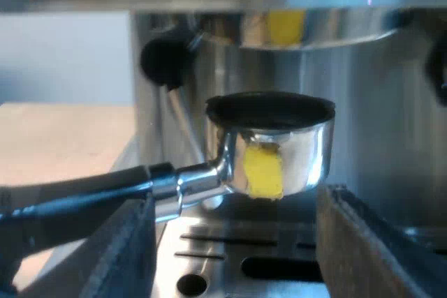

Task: Put the handle in the coffee machine

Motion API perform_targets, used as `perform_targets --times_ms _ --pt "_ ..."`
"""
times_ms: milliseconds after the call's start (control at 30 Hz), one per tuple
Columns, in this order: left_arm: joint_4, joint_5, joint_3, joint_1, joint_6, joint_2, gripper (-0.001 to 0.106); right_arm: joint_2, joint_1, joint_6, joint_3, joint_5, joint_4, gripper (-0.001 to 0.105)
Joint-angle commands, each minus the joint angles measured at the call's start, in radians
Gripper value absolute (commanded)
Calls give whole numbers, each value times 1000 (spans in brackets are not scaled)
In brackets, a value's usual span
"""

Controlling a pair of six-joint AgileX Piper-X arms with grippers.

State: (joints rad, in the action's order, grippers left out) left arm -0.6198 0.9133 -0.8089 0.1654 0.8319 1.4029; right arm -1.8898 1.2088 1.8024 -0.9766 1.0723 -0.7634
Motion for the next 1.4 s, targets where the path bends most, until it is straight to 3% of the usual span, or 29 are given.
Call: perform_targets --times_ms 33,200,700,1400 --pt "30 72 -15 -2 -6 -11 0 4 1 19 -6 50 -18 54" --pt "52 72 -15 -10 -6 -11 0 4 1 19 -6 98 -18 54" --pt "73 35 -85 -49 31 14 0 4 1 19 -6 99 -18 54" --pt "82 59 -85 -45 15 -44 0 4 1 19 -6 99 -18 54"
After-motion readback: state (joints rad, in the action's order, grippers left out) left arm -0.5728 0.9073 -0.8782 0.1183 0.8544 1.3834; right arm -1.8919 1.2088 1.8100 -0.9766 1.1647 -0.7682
